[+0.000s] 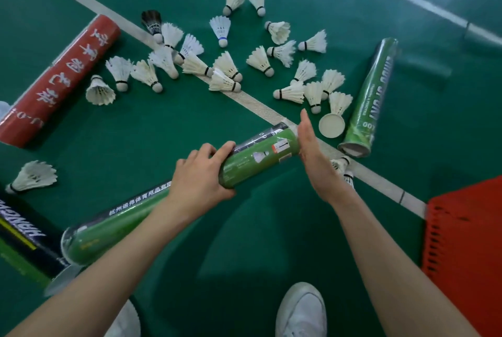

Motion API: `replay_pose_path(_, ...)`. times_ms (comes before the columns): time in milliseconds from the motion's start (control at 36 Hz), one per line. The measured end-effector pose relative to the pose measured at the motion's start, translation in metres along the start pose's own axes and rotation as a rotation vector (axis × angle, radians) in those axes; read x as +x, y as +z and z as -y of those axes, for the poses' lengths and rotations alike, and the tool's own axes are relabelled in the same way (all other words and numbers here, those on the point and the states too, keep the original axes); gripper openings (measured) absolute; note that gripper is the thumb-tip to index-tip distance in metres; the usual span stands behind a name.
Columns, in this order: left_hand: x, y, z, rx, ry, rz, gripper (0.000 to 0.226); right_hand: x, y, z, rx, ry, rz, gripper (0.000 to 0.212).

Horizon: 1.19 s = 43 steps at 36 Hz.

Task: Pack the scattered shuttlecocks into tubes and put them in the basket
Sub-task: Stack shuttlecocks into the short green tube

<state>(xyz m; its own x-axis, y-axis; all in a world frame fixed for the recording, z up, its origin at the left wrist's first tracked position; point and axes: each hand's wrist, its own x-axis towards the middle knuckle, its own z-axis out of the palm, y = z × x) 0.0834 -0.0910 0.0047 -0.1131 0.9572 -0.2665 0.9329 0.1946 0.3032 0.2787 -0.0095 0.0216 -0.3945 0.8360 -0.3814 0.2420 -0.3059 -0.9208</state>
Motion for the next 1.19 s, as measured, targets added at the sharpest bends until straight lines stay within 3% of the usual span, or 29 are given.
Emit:
replay_pose_path(56, 0.008, 0.010, -0.011, 0.004, 0.022, 0.023, 0.090, -0.001, -0.008, -0.008, 0.000, 0.008, -0.055, 0.057)
replay_pose_path(139, 0.019, 0.024, -0.023, 0.031, 0.059, 0.065, 0.089, 0.003, -0.017, -0.024, 0.102, 0.038, -0.269, 0.050)
replay_pose_path(250, 0.029, 0.035, -0.031, 0.116, 0.114, 0.110, 0.090, 0.006, -0.037, -0.040, 0.231, 0.120, -0.495, 0.022)
replay_pose_path(306, 0.031, 0.037, -0.033, 0.151, 0.133, 0.109, 0.090, 0.005, -0.051, -0.050, 0.154, 0.139, -0.649, 0.016)
replay_pose_path(361, 0.032, 0.037, -0.034, 0.181, 0.151, 0.104, 0.090, 0.003, -0.070, -0.066, -0.071, 0.153, -0.763, 0.014)
replay_pose_path(472, 0.030, 0.038, -0.036, 0.195, 0.163, 0.101, 0.090, -0.005, -0.095, -0.096, -0.612, 0.391, -0.637, 0.049)
replay_pose_path(528, 0.028, 0.039, -0.036, 0.188, 0.148, 0.109, 0.090, -0.010, -0.094, -0.106, -0.643, 0.515, -0.565, 0.071)
replay_pose_path(583, 0.025, 0.040, -0.037, 0.167, 0.138, 0.109, 0.090, -0.011, -0.090, -0.116, -0.559, 0.553, -0.551, 0.079)
replay_pose_path(694, 0.018, 0.042, -0.036, 0.129, 0.141, 0.099, 0.090, -0.014, -0.084, -0.124, -0.430, 0.544, -0.591, 0.060)
replay_pose_path(889, 0.014, 0.041, -0.029, 0.104, 0.134, 0.070, 0.090, -0.019, -0.094, -0.117, -0.496, 0.365, -0.779, 0.012)
replay_pose_path(1028, 0.011, 0.044, -0.024, 0.077, 0.112, 0.075, 0.090, -0.019, -0.104, -0.107, -0.535, 0.275, -0.794, 0.017)
replay_pose_path(1139, 0.009, 0.047, -0.020, 0.075, 0.106, 0.085, 0.091, -0.017, -0.100, -0.103, -0.439, 0.274, -0.633, 0.036)
replay_pose_path(1194, 0.008, 0.048, -0.019, 0.076, 0.105, 0.087, 0.091, -0.015, -0.093, -0.106, -0.422, 0.367, -0.541, 0.044)
